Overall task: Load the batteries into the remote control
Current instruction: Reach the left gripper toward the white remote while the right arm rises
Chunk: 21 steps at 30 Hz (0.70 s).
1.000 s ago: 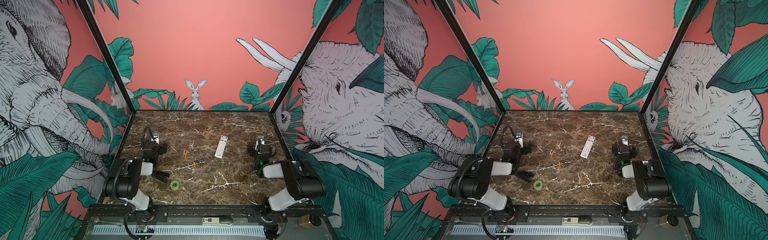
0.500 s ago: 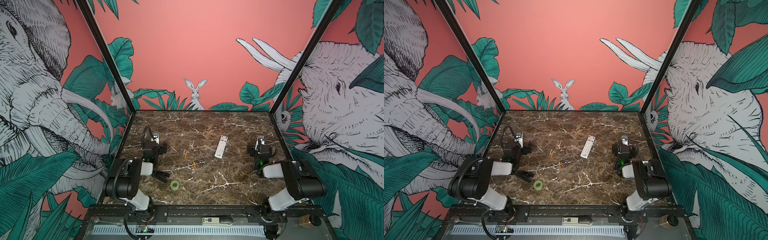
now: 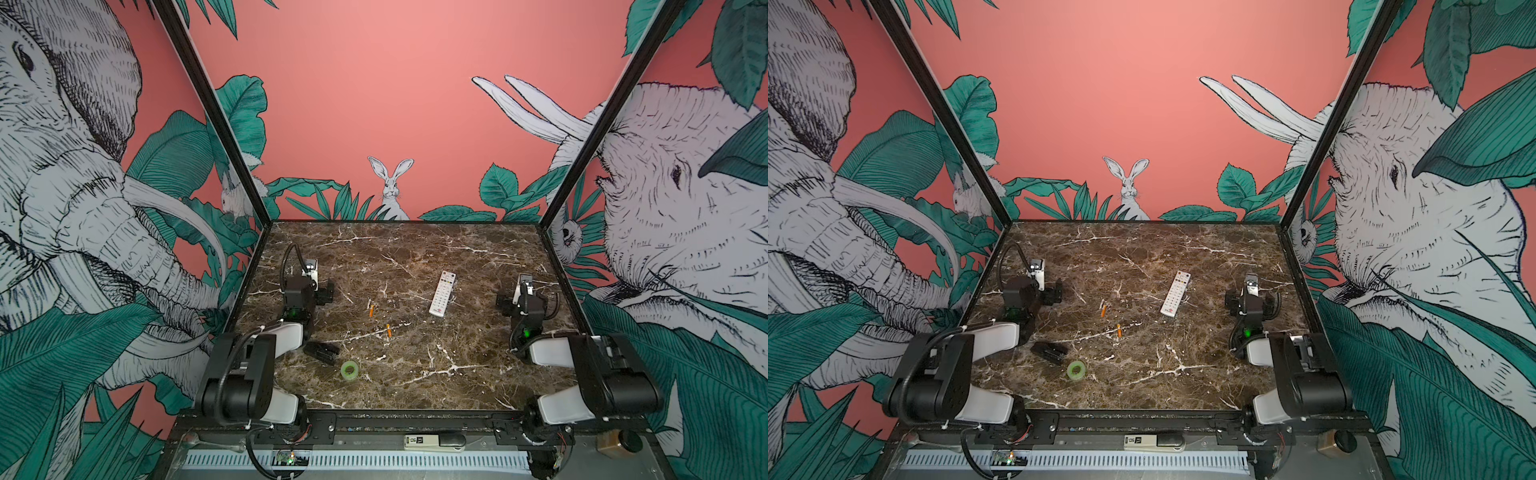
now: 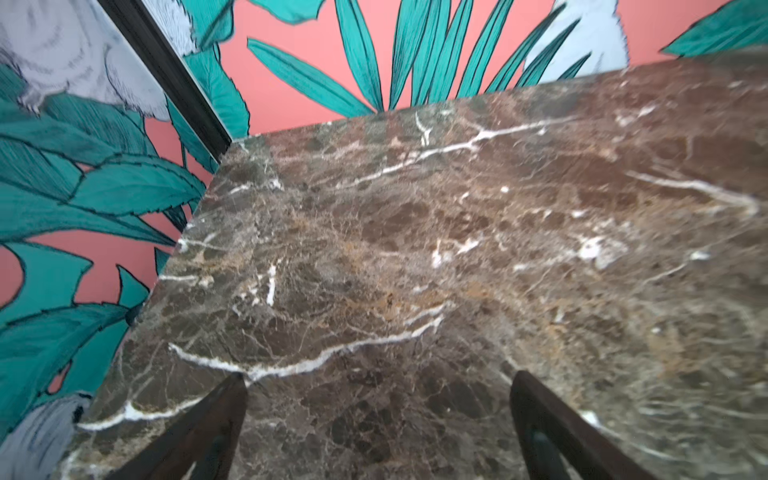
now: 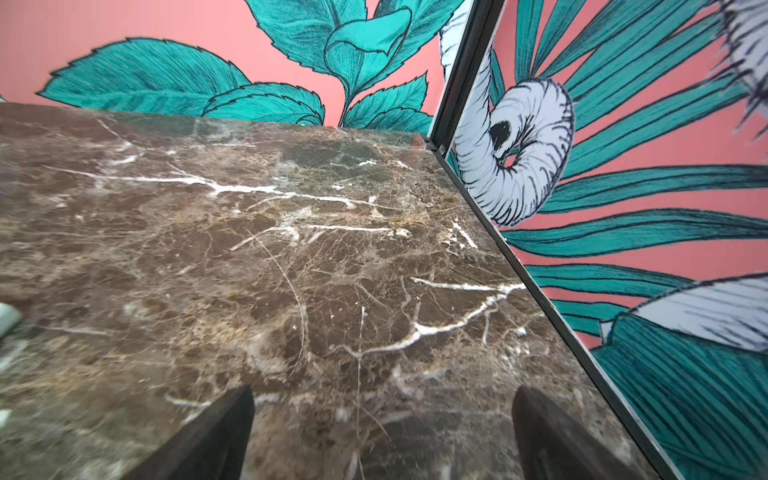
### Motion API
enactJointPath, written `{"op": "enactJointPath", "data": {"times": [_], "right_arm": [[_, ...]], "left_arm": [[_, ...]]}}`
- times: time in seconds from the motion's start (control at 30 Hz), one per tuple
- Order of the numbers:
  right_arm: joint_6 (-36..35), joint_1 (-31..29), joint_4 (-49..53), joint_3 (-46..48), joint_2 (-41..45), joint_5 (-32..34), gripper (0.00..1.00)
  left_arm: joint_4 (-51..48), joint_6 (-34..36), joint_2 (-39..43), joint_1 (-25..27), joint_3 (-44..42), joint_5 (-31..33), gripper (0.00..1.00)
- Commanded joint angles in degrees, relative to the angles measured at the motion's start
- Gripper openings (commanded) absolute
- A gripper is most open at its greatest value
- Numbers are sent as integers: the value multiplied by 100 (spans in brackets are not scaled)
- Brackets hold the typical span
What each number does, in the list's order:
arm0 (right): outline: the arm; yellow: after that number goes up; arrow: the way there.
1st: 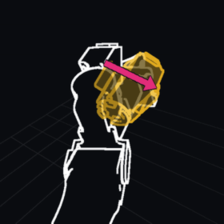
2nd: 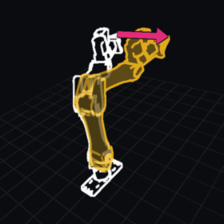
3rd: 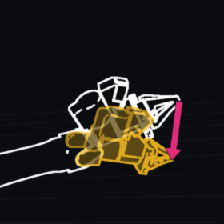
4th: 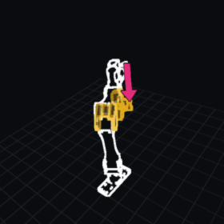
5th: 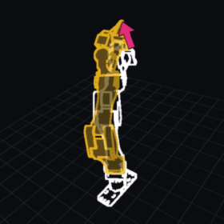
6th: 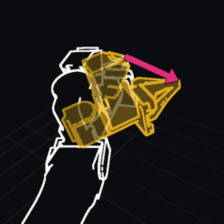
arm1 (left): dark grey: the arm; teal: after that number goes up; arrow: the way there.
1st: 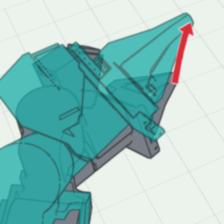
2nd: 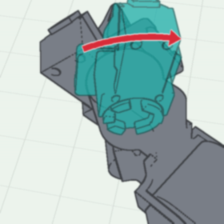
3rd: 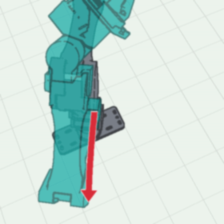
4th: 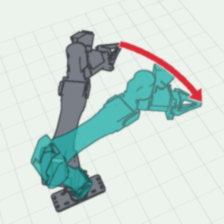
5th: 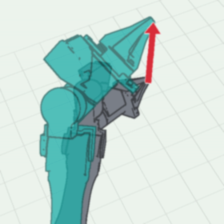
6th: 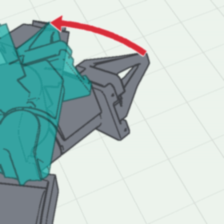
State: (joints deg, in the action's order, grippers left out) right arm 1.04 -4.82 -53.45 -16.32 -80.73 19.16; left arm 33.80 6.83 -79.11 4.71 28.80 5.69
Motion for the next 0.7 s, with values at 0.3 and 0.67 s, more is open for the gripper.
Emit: {"op": "enactJointPath", "data": {"times": [0.3,0.67], "right_arm": [[1609,-274,4679,-1471,2264,301,99],[1867,-295,5778,-1998,1631,-1703,99]], "left_arm": [[-5233,-1711,657,324,2180,-694,100],[-6297,-1888,-560,2253,3685,-830,100]]}}
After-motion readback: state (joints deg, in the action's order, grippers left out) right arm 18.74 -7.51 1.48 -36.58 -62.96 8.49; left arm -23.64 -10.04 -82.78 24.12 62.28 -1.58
